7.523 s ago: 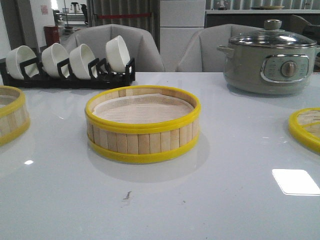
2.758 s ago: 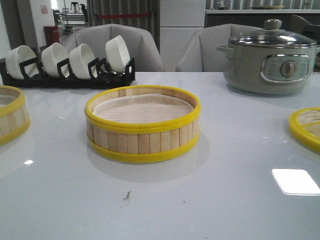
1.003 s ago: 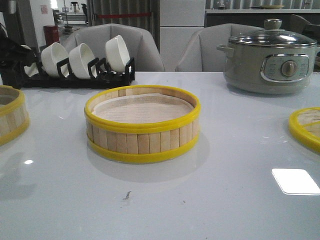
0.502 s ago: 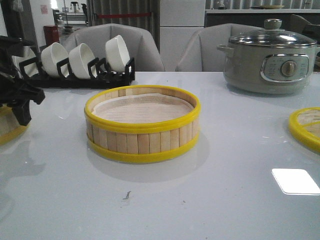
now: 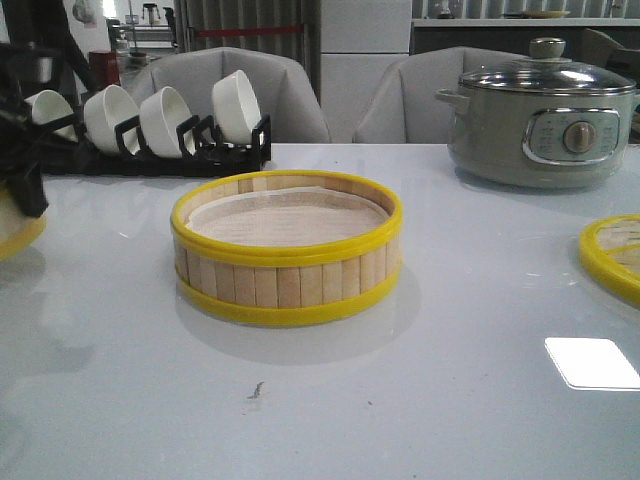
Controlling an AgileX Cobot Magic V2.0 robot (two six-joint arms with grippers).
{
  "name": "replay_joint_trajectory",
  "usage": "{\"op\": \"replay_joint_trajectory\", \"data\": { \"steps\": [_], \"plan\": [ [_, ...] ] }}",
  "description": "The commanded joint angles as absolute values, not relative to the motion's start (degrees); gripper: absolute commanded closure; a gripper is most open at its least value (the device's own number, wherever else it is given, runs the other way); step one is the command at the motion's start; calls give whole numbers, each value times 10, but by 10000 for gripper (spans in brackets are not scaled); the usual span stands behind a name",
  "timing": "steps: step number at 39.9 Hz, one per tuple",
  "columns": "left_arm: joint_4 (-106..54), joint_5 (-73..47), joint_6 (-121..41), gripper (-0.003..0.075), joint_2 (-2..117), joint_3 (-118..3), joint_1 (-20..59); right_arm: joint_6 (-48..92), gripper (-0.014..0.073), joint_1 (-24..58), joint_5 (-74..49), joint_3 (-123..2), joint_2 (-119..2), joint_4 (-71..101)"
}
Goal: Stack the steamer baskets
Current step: 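Lift the basket and carry it over the centre basket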
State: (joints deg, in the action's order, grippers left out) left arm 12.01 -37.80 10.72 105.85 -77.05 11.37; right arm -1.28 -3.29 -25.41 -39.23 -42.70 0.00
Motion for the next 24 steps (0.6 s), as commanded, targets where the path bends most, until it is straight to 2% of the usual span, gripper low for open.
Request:
{"op": "replay_joint_trajectory", "data": {
  "steps": [1,11,19,24],
  "plan": [
    [124,-362,105,635,997,-831,166,-11,155,-34,-206,-414,-428,0],
    [124,-398,104,636,990,-925,316,-11,155,-34,-206,-414,-428,0],
    [122,-390,104,636,1000,-940,438,-11,155,-34,-206,-414,-428,4],
    [129,-372,104,636,1021,-944,484,-11,155,-34,-206,-414,-428,15]
  ]
}}
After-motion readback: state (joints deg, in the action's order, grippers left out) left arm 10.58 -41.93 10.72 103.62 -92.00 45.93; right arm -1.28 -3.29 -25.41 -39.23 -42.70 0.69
